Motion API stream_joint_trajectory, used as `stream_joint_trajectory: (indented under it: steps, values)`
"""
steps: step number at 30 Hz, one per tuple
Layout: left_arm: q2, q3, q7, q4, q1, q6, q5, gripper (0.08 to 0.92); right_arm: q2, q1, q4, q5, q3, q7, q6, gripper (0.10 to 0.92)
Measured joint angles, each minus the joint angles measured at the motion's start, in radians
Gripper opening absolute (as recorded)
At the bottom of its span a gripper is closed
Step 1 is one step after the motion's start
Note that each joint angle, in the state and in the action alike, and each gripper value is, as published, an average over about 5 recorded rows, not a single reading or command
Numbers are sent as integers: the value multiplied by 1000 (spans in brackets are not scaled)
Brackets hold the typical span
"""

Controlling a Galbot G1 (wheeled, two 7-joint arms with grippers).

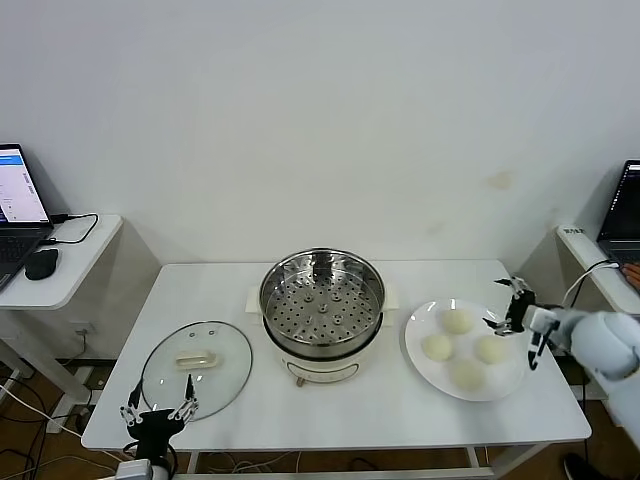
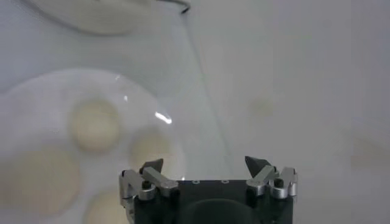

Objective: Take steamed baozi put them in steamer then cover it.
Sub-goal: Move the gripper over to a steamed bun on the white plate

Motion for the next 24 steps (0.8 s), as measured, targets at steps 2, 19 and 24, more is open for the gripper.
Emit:
stream_joint_trajectory:
  steps: [2,19,24]
  values:
    - [1,-3,-1,-1,1,0,1,823,-5,71,-35,9,-72,-45,7,823]
    - [16,-30,-8,4,-1,2,18,823,155,482,-396,-15,-490,-228,99,823]
    - [27,-44,-8,5,-3,2,18,823,220,521,-479,-42,-542,-250,123,822]
